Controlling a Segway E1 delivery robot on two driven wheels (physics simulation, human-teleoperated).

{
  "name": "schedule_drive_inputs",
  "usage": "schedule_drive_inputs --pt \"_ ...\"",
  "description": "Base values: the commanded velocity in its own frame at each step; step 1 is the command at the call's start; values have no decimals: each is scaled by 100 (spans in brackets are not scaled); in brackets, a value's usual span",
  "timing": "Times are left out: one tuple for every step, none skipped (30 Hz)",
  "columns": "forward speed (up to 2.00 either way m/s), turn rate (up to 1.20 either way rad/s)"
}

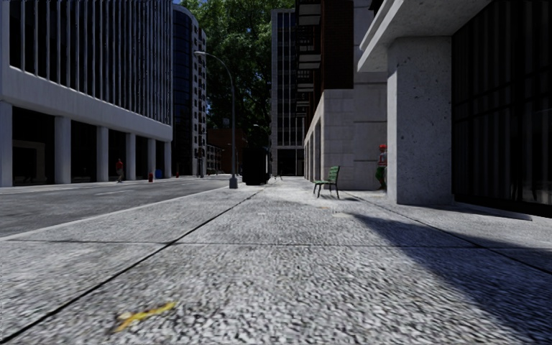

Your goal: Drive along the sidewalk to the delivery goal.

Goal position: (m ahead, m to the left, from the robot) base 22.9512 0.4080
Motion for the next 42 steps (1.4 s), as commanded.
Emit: schedule_drive_inputs --pt "200 0" --pt "200 0" --pt "200 0" --pt "200 0" --pt "200 0" --pt "200 0" --pt "200 0" --pt "200 0" --pt "200 0" --pt "200 0" --pt "200 0" --pt "200 0" --pt "200 0" --pt "200 0" --pt "200 0" --pt "200 0" --pt "200 0" --pt "200 0" --pt "200 0" --pt "200 0" --pt "200 0" --pt "200 0" --pt "200 0" --pt "200 0" --pt "200 0" --pt "200 0" --pt "200 0" --pt "200 0" --pt "200 0" --pt "200 0" --pt "200 0" --pt "200 0" --pt "200 0" --pt "200 0" --pt "200 0" --pt "200 0" --pt "200 0" --pt "200 0" --pt "200 0" --pt "199 0" --pt "199 0" --pt "186 0"
